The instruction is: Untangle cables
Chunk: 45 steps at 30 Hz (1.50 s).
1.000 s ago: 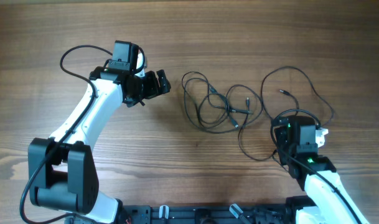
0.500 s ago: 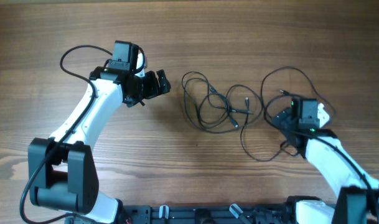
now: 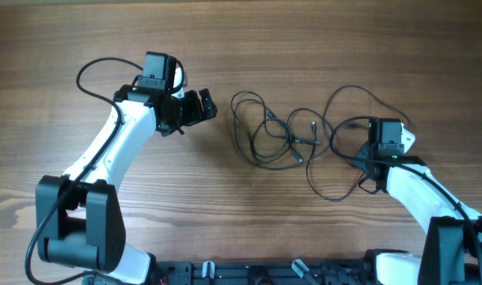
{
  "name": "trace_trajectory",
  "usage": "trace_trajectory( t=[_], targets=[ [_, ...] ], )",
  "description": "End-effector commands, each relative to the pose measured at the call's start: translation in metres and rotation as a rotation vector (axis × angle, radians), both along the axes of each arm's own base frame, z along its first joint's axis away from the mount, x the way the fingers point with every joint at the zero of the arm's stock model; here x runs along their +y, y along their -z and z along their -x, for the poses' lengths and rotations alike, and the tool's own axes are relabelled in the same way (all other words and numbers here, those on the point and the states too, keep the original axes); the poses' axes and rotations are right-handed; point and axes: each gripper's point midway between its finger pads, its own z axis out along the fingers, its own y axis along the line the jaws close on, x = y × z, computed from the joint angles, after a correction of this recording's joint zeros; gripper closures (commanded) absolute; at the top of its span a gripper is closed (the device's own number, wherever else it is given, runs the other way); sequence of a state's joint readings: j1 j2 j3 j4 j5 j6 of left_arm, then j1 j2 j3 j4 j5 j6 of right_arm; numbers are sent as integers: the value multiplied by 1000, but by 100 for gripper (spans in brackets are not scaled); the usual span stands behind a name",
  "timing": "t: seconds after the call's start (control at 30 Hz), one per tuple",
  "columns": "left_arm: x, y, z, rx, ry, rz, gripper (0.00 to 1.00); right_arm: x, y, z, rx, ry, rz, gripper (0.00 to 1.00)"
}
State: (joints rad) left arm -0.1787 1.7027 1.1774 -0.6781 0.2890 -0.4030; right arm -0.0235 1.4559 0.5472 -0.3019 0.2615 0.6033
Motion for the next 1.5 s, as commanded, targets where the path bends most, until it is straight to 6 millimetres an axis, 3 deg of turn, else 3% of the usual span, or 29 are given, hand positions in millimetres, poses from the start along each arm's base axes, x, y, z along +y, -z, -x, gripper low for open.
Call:
trace_trajectory(
  t=[0.0,0.1,0.2,0.43,0.53,0.73,0.83,0.87,0.97,1.1,1.27,1.37,1.47],
  targets=[
    [1,3,0,8,-7,-2,0,-2,12,17,128,-39,3,96],
    [1,3,0,9,-8,-2,0,-25,-15,11,177,-2,61,96],
    [1,3,0,8,-7,-2,0,-64,-71,-12,168,34,92,96],
    [1,3,0,8,-8,-2,0,-177,-245,-47,-56,189,352,96],
    [1,3,0,8,-8,-2,0,-213,-295,-54,-184,230,452,96],
    [1,3,0,8,-8,-2,0,-273,-376,-70,-417,194,698,96],
    [1,3,0,9,-8,-2,0,-296,-402,-69,-446,202,834,96],
    [1,3,0,8,-8,-2,0,-301,-401,-68,-433,198,848,96],
    [1,3,0,8,-7,-2,0,-318,-365,-61,-356,243,772,96],
    [1,3,0,8,-8,-2,0,-336,-293,-40,-267,462,580,96],
    [1,3,0,9,-8,-2,0,-332,-209,-19,-155,685,345,96],
    [1,3,0,8,-7,-2,0,-334,-181,-19,-94,683,317,96],
    [1,3,0,9,-8,-2,0,-331,-168,-13,-67,720,287,96]
  ],
)
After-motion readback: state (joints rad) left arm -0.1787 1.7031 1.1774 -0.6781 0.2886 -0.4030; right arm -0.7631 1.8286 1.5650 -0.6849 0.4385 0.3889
